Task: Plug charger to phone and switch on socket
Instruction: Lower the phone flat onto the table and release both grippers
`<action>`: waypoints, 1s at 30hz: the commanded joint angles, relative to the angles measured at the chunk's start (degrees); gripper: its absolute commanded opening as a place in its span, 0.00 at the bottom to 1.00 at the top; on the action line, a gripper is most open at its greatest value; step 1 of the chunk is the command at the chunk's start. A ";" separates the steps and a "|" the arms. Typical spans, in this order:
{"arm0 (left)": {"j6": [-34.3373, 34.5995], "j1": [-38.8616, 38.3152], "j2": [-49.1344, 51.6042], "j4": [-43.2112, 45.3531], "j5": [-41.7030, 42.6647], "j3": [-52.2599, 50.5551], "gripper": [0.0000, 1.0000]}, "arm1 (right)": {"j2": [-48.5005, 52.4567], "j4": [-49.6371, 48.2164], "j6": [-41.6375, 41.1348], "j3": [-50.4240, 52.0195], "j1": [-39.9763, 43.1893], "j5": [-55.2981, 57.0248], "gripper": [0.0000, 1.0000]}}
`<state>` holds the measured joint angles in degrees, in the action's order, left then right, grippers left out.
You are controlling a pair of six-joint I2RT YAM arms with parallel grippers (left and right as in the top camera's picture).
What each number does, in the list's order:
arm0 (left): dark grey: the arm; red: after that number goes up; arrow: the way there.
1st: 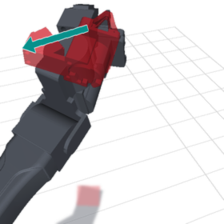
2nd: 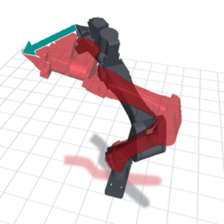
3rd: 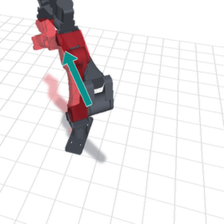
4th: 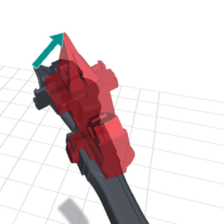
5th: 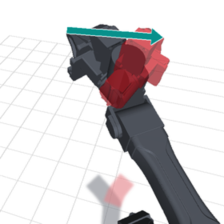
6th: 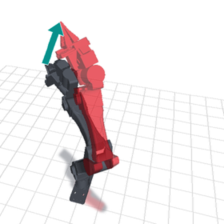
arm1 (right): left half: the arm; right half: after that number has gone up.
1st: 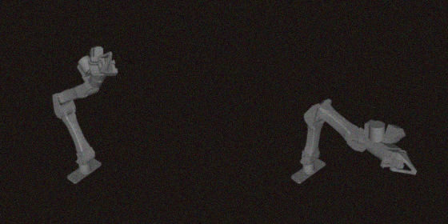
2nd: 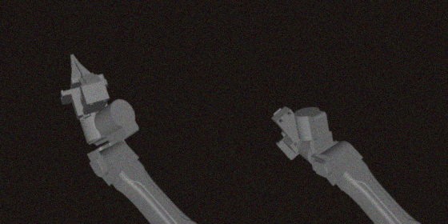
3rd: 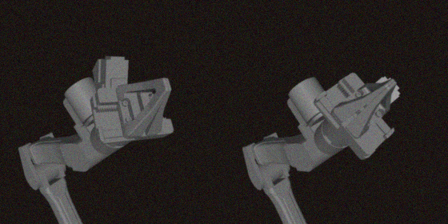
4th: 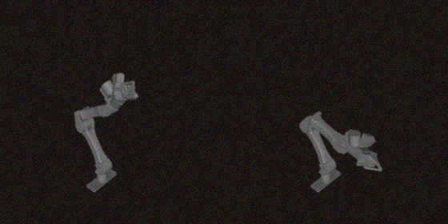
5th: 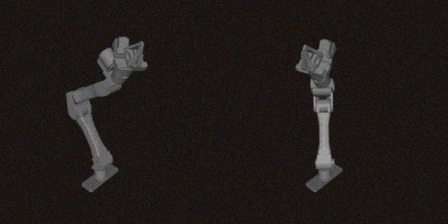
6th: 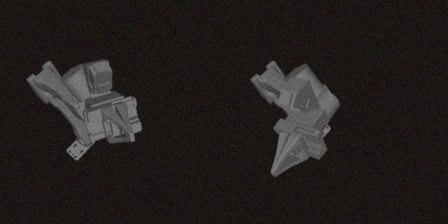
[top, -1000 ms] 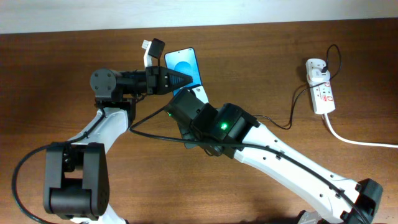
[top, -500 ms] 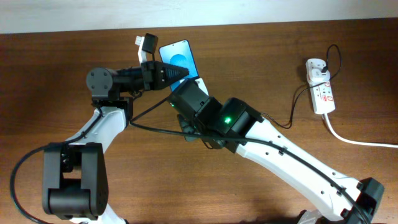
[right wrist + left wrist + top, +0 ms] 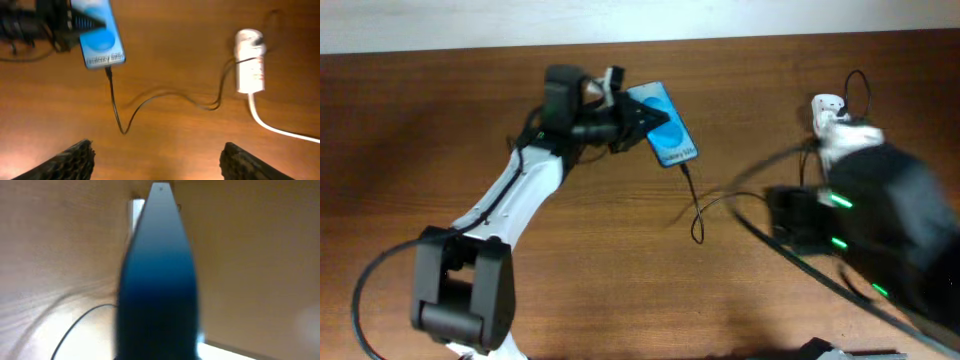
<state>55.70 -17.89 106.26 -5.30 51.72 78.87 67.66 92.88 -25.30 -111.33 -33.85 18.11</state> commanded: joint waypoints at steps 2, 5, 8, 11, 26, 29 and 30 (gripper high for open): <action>-24.46 -0.24 7.06 -16.76 -3.04 14.71 0.00 | -5.42 -1.79 -0.07 -0.33 3.21 2.12 0.91; -38.97 3.04 14.71 -25.24 4.92 14.82 0.00 | -5.73 -2.93 -0.07 -0.22 3.21 2.10 0.92; -49.70 3.82 19.58 -34.01 1.25 14.82 0.00 | -3.23 -3.04 -0.07 -0.22 3.19 2.08 0.92; -53.00 3.80 21.18 -37.00 -2.08 14.78 0.00 | 0.07 -2.99 -0.09 -0.22 3.17 2.05 0.92; -50.80 3.80 28.30 -37.70 -10.25 14.71 0.37 | 5.05 -2.38 -4.15 -0.22 3.17 1.90 0.99; -50.80 3.80 28.30 -37.94 -11.34 14.71 0.51 | 5.05 -2.43 -4.17 -0.22 3.17 1.86 0.99; -50.80 3.80 28.30 -38.45 -11.52 14.71 0.58 | 5.05 -2.49 -4.17 -0.22 3.17 1.86 1.00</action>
<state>5.54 -14.24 132.94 -43.27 47.83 94.13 72.93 90.54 -28.58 -111.48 -31.05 19.27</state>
